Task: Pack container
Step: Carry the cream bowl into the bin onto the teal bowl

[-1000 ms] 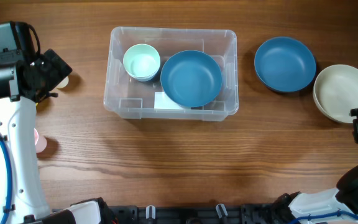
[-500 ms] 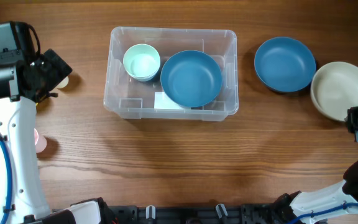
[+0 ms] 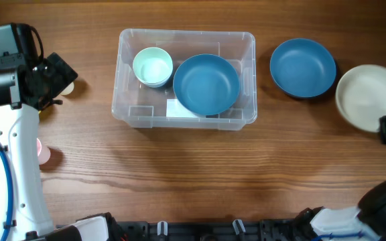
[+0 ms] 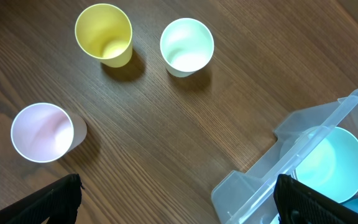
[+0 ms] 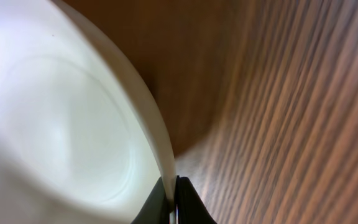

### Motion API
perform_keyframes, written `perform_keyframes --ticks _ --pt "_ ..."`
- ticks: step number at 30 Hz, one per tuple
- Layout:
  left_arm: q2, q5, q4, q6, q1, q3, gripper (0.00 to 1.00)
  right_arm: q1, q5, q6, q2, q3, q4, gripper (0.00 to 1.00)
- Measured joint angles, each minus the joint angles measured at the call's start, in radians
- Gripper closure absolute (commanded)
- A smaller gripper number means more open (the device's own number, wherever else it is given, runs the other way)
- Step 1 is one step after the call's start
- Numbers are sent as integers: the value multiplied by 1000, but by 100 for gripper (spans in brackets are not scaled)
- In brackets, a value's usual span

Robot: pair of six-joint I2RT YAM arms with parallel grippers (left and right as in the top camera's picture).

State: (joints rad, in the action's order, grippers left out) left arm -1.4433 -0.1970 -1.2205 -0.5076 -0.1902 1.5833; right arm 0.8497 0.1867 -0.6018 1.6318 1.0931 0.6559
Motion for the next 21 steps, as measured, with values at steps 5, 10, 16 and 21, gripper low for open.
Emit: perform_keyframes --ticks 5,10,16,21 --pt "0 0 0 0 0 0 0 -15 47 41 -307 0 -32 96" --pt "0 0 0 0 0 0 0 -211 170 150 -550 2 -95 96" --pt "0 0 0 0 0 0 0 -753 107 275 -595 23 -97 96" --pt "0 0 0 0 0 0 0 -1088 -95 337 -423 35 -131 96"
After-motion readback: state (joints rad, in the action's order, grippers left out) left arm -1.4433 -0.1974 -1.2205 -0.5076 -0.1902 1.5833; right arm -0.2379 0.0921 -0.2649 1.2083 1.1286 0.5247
